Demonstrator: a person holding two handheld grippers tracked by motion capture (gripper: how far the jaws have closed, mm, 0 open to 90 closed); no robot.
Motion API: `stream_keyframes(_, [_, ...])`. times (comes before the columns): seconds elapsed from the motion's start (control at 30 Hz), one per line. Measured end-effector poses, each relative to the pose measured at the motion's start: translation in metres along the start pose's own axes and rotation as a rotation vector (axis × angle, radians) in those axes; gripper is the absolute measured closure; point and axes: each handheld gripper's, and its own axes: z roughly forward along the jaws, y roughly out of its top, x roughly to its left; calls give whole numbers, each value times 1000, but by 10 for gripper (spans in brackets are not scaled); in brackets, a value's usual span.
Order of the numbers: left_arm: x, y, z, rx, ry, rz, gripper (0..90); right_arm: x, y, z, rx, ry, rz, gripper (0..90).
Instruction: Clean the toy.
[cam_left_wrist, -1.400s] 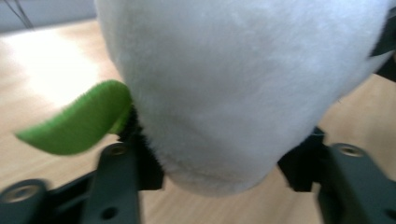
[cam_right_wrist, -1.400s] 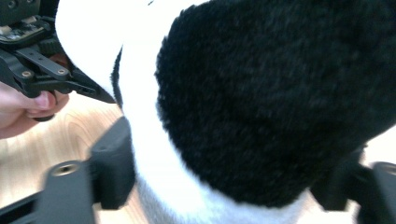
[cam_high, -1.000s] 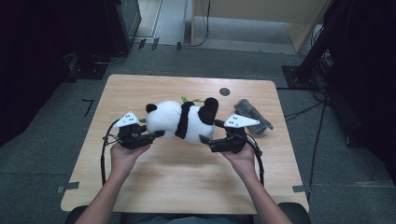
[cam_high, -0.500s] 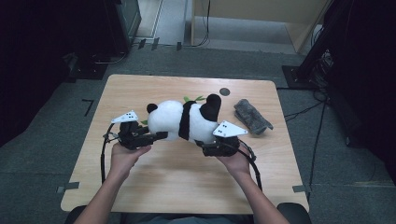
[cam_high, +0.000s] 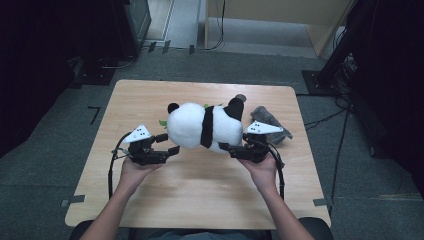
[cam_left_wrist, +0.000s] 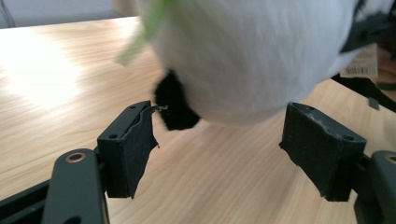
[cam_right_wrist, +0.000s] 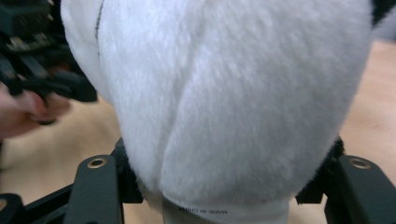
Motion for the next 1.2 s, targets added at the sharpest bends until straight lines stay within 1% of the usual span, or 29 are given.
stream_keyframes(0.07, [-8,-1,3,14,30,38,243,1,0,2,22,42,17,363])
stream_keyframes(0.13, [-9,-1,4,24,42,40,258,3,-1,5,58,51,23,348])
stream_keyframes(0.17, [-8,0,2,18,46,40,271,2,-1,6,77,58,41,339])
stream_keyframes(0.2, [-8,0,2,18,46,40,292,2,-1,6,77,58,41,339])
stream_keyframes(0.23, [-7,0,0,7,54,39,300,-2,-2,6,93,76,76,324])
stream_keyframes(0.27, [-6,1,-1,-8,53,30,311,-3,-3,6,96,80,88,321])
stream_keyframes(0.33, [-7,1,-1,-8,57,36,317,-4,-2,6,95,84,95,317])
stream_keyframes(0.4, [-8,2,-1,-8,57,41,346,-4,-1,8,110,83,95,281])
stream_keyframes(0.43, [-7,2,0,4,46,28,359,-4,-2,8,111,80,95,263])
stream_keyframes(0.5, [-7,1,1,12,48,25,360,-5,-2,9,109,67,87,225])
stream_keyframes(0.53, [-6,1,2,17,54,21,360,-5,-2,9,109,67,87,225])
stream_keyframes(0.57, [-5,1,2,17,66,23,342,-4,-2,10,118,56,85,252])
stream_keyframes(0.6, [-5,2,-1,1,101,40,332,-4,-1,9,120,44,85,288])
stream_keyframes(0.67, [-3,2,-6,-28,98,40,305,-3,1,7,126,38,92,316])
stream_keyframes(0.7, [-3,2,-6,-28,98,40,278,-3,2,6,126,29,85,318])
stream_keyframes(0.73, [-3,3,-11,-58,106,52,269,-3,2,5,133,22,76,318])
stream_keyframes(0.77, [-3,3,-11,-58,106,52,266,-3,2,5,133,22,76,318])
stream_keyframes(0.8, [-2,3,-12,-80,85,43,266,-3,2,4,132,15,71,319])
stream_keyframes(0.83, [-1,4,-11,-104,46,23,215,0,2,6,142,26,45,319])
stream_keyframes(0.87, [0,3,-7,-111,5,-2,215,0,2,6,142,26,45,319])
stream_keyframes(0.9, [-2,3,-2,-87,6,-17,112,9,2,12,146,31,-15,319])
stream_keyframes(0.93, [-6,2,9,7,88,-1,98,13,2,14,156,2,-39,319])
stream_keyframes(0.97, [-7,1,13,53,114,21,98,16,2,17,169,-17,-59,319])
stream_keyframes(1.0, [-8,0,15,76,130,35,103,17,1,18,179,-33,-72,320])
stream_keyframes(1.07, [-8,-1,16,81,132,35,106,17,1,19,189,-39,-67,324])
stream_keyframes(1.1, [-7,0,13,54,120,25,108,14,1,17,177,-34,-46,328])
stream_keyframes(1.13, [-7,0,13,54,120,25,110,14,1,17,177,-34,-46,328])
stream_keyframes(1.17, [-6,0,11,39,107,18,110,10,4,12,142,-19,-25,330])
stream_keyframes(1.2, [-5,0,10,31,99,17,110,10,4,12,142,-19,-25,330])
